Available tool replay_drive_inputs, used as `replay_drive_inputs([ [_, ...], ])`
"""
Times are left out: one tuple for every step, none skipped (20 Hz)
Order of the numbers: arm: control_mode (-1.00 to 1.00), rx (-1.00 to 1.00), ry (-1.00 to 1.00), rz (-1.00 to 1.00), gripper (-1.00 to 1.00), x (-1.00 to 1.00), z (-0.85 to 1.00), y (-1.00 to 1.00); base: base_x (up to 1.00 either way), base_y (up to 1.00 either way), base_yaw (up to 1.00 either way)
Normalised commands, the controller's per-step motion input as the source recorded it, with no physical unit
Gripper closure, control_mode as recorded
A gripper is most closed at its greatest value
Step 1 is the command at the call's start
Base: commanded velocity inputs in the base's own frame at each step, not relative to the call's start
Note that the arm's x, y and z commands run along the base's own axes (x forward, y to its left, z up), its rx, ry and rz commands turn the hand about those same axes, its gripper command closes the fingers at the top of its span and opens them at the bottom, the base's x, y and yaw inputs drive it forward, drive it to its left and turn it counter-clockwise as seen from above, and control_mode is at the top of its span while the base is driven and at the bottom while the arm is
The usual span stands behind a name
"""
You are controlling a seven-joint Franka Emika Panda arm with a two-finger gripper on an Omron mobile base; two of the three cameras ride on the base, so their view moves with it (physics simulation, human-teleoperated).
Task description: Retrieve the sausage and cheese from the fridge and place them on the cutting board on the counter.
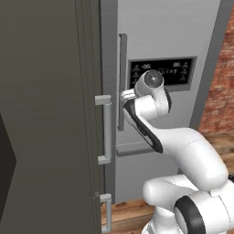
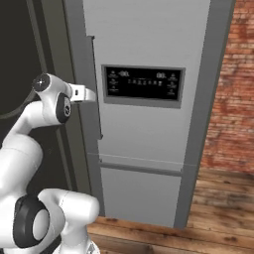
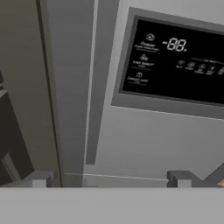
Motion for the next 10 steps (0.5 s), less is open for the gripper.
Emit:
replay_drive_inputs([
  [-1.00, 0.00, -0.08, 0.00, -1.00, 0.38, 0.00, 0.00, 0.00, 0.00, 0.00],
  [-1.00, 0.00, -0.07, 0.00, -1.00, 0.44, 0.00, 0.00, 0.00, 0.00, 0.00],
  [-1.00, 0.00, -0.09, 0.00, -1.00, 0.44, 0.00, 0.01, 0.00, 0.00, 0.00],
  [-1.00, 0.00, -0.09, 0.00, -1.00, 0.45, 0.00, 0.06, 0.00, 0.00, 0.00],
  [-1.00, 0.00, -0.02, 0.00, -1.00, 0.52, 0.00, 0.09, 0.00, 0.00, 0.00],
  [-1.00, 0.00, -0.03, 0.00, -1.00, 0.50, 0.00, 0.03, 0.00, 0.00, 0.00],
  [-1.00, 0.00, 0.00, 0.00, -1.00, 0.52, 0.00, 0.08, 0.00, 0.00, 0.00],
  [-1.00, 0.00, 0.00, 0.00, -1.00, 0.51, 0.00, 0.11, 0.00, 0.00, 0.00],
  [-1.00, 0.00, 0.00, 0.00, -1.00, 0.56, 0.00, 0.06, 0.00, 0.00, 0.00],
  [-1.00, 0.00, 0.00, 0.00, -1.00, 0.59, 0.00, 0.05, 0.00, 0.00, 0.00],
])
